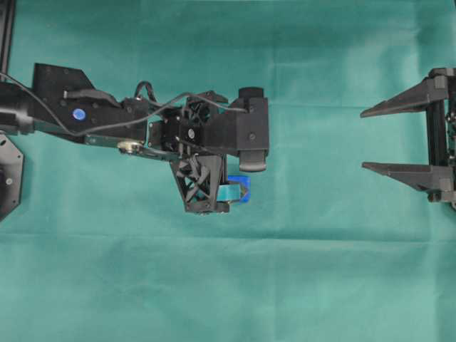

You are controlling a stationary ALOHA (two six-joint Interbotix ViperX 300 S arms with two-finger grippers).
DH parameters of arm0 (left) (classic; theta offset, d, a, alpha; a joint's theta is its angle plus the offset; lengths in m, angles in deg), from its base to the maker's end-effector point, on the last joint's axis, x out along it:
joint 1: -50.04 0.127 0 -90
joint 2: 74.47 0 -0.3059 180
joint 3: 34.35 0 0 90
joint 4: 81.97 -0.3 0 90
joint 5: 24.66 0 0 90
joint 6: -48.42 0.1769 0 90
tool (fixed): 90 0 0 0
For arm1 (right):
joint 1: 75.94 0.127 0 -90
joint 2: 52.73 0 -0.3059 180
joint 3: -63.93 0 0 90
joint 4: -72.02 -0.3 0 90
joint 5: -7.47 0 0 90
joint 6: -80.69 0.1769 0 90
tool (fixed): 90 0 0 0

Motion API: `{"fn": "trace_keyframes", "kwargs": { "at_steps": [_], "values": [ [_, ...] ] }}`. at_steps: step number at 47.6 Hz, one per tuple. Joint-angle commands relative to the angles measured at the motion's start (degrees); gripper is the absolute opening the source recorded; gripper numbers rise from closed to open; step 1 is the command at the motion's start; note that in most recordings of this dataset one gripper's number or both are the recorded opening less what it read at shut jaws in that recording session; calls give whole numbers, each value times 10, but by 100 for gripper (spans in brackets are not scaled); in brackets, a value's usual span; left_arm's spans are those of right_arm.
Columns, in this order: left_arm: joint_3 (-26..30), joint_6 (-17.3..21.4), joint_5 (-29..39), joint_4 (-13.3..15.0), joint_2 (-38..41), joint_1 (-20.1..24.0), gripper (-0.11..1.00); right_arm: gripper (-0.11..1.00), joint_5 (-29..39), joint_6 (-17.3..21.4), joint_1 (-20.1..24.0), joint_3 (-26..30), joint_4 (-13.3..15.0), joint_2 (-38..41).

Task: Handover the blue block to the right arm after grasping it with the left arm, then place it in the designated position.
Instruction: 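Lower the left gripper and close it on the blue cube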

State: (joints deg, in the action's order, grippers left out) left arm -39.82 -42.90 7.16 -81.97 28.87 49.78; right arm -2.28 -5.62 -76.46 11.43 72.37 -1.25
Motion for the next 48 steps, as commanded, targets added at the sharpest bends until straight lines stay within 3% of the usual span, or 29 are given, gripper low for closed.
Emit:
{"fn": "trace_keyframes", "kwargs": {
  "at_steps": [1, 17, 48],
  "values": [
    [-12, 0, -31, -1, 4, -2, 100, 94, -3, 0, -2, 11, 0, 7],
    [-47, -2, -121, -1, 60, -4, 100, 94, -3, 0, -1, 11, 1, 11],
    [-69, -3, -178, -1, 128, -7, 100, 94, -5, 0, -2, 9, 1, 21]
  ]
}}
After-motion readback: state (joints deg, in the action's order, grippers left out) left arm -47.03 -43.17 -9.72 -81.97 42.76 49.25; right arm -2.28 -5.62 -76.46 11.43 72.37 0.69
